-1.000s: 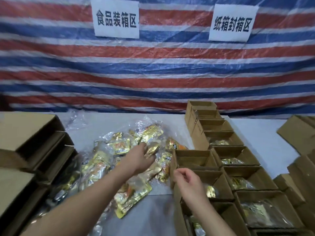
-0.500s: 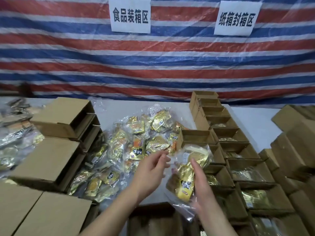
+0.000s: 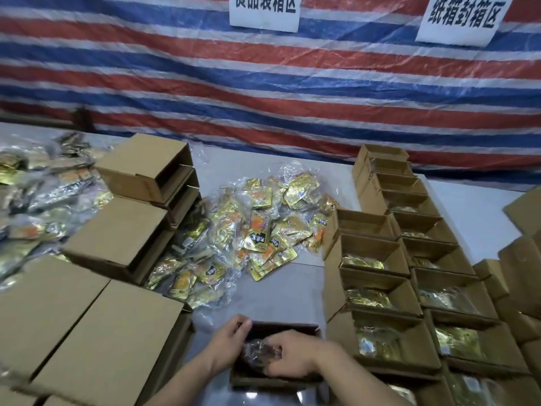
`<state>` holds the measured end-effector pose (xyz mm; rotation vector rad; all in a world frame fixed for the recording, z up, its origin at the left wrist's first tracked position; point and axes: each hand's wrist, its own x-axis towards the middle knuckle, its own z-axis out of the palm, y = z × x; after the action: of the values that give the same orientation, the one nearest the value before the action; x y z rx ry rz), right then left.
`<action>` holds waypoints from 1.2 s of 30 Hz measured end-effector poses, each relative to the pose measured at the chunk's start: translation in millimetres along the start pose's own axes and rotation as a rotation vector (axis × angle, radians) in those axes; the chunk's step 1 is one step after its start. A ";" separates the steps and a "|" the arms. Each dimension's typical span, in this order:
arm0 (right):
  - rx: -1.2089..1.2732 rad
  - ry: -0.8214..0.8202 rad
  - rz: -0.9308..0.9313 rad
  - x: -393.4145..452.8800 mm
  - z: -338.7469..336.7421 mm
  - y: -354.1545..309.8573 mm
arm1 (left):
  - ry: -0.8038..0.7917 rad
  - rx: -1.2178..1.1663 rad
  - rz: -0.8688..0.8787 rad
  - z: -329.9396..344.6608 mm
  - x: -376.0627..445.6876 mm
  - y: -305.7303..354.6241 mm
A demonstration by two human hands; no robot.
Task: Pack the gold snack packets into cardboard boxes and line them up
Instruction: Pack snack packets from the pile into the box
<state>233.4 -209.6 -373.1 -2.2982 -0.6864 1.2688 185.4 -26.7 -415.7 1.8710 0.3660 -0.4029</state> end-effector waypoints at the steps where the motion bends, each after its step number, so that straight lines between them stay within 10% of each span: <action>1: -0.062 -0.014 0.032 9.5 6.8 2.2 | -0.002 0.006 -0.005 1.3 -0.1 -1.2; 6: -0.376 -0.021 0.201 46.7 44.5 19.5 | 0.024 0.047 0.041 16.2 1.8 -15.0; 14: -0.037 0.209 0.184 28.9 48.8 24.2 | 0.081 0.060 0.044 25.8 6.7 -28.2; 27: -0.017 -0.033 0.234 19.0 38.2 16.1 | 0.065 0.084 -0.002 23.8 2.1 -25.2; 36: -0.071 0.739 0.027 -19.4 3.0 18.9 | 0.065 0.209 0.089 7.5 9.8 4.0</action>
<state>225.9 -235.8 -372.8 -2.5744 -0.4305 0.3294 195.2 -34.5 -419.0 2.1003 0.2910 -0.3306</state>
